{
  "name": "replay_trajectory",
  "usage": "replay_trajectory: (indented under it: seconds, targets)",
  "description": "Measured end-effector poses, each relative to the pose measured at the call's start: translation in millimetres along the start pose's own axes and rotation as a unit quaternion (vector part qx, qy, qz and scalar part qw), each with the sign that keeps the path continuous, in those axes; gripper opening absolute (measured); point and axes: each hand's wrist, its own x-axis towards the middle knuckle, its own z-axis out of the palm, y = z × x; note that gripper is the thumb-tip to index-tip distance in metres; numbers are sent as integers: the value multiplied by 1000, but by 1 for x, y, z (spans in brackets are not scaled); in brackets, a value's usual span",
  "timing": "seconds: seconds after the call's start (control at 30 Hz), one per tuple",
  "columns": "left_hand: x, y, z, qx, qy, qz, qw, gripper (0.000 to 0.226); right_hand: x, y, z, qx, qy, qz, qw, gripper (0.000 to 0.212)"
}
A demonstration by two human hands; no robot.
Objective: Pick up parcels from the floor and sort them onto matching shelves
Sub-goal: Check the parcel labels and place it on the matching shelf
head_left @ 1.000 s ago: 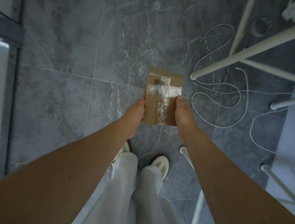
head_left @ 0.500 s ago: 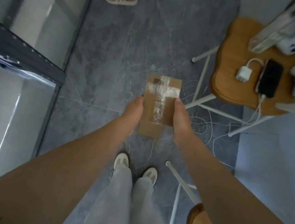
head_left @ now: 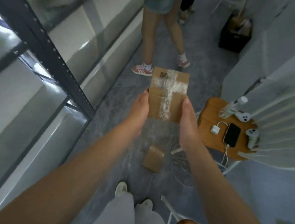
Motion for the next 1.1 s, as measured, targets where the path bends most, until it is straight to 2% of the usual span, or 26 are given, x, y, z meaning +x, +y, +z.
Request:
replay_trajectory:
  seconds: [0.07,0.17,0.3,0.37,0.4,0.47,0.53,0.57,0.7,0.77,0.93,1.1]
  targets:
    - [-18,16,-13,-20,32,51,998,64,-17,-29,12,-1,-25,-16,1000,76]
    - [-34,27,-34,-78,64,101,990,73,-37,-61,31,-21,-44,-49,998,69]
    - [-77,62,-68,-148,62,78,984,62,-58,-101,56,-39,-61,-62,995,85]
    - [-94,74,-90,-165,61,91,980,54,-73,-118,73,-55,-78,-94,991,83]
    - [-101,79,-102,-178,67,89,978,55,-84,-128,82,-57,-84,-106,989,77]
    - [-116,89,-131,-198,77,84,974,63,-110,-147,101,-56,-99,-117,986,52]
    - [-135,97,-162,-193,98,111,970,62,-133,-160,122,-39,-129,-137,981,27]
    - [-145,99,-179,-187,110,130,967,60,-145,-166,133,-30,-146,-149,978,24]
    - [-192,99,-241,-185,119,181,959,50,-199,-177,184,-21,-166,-184,969,22]
    - [-214,92,-272,-193,135,205,950,52,-225,-176,212,-11,-196,-192,961,30]
    - [-260,69,-346,-189,176,238,936,50,-286,-168,273,-18,-266,-166,949,44]
    - [-298,41,-405,-209,242,254,913,45,-337,-153,321,-37,-321,-156,933,40]
